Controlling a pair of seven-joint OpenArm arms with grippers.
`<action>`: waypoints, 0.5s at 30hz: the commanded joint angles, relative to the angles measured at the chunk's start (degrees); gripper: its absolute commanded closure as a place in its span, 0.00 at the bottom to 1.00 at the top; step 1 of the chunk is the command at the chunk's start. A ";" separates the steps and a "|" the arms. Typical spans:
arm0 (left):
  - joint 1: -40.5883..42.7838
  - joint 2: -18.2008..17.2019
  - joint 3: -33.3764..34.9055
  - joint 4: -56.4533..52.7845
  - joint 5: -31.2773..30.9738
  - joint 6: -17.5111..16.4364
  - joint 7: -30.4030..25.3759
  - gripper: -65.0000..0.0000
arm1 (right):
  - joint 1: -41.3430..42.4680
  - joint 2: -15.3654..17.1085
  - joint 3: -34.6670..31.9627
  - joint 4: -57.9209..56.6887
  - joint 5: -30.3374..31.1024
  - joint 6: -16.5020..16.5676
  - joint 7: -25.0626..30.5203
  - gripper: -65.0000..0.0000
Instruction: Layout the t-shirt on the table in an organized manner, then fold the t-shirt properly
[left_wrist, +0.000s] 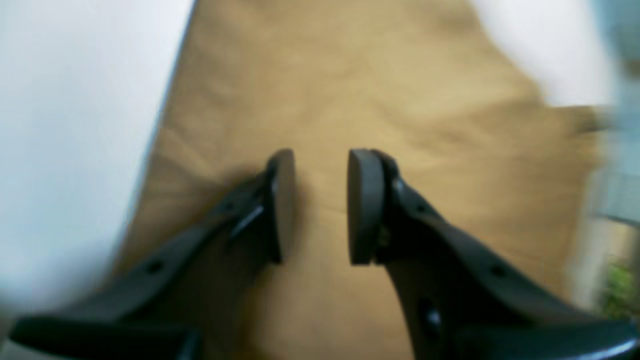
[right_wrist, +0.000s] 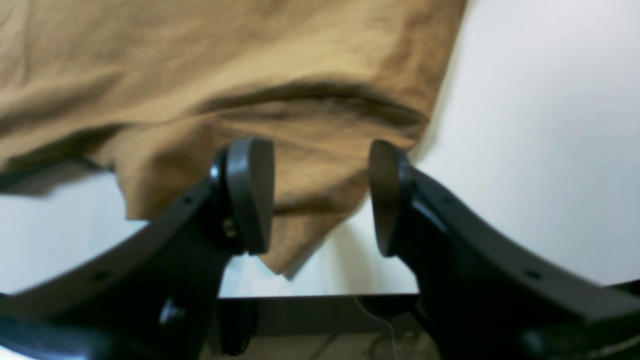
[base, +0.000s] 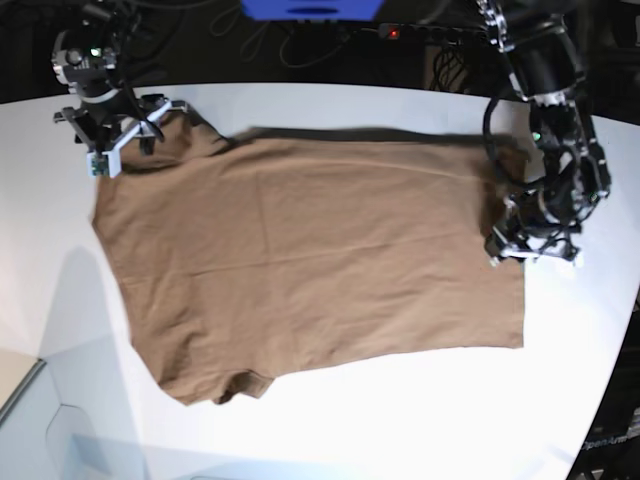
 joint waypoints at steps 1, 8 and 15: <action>-1.96 0.18 0.71 -0.99 -0.06 -0.43 -2.21 0.73 | -0.03 0.13 0.04 1.05 0.44 0.07 1.06 0.52; -6.71 0.97 7.75 -14.70 8.73 -0.34 -25.07 0.73 | -0.11 0.13 0.13 1.05 0.35 0.07 0.88 0.52; -22.36 0.79 20.93 -30.97 8.65 -0.43 -44.85 0.72 | 0.06 0.13 0.13 1.05 0.26 0.07 0.88 0.52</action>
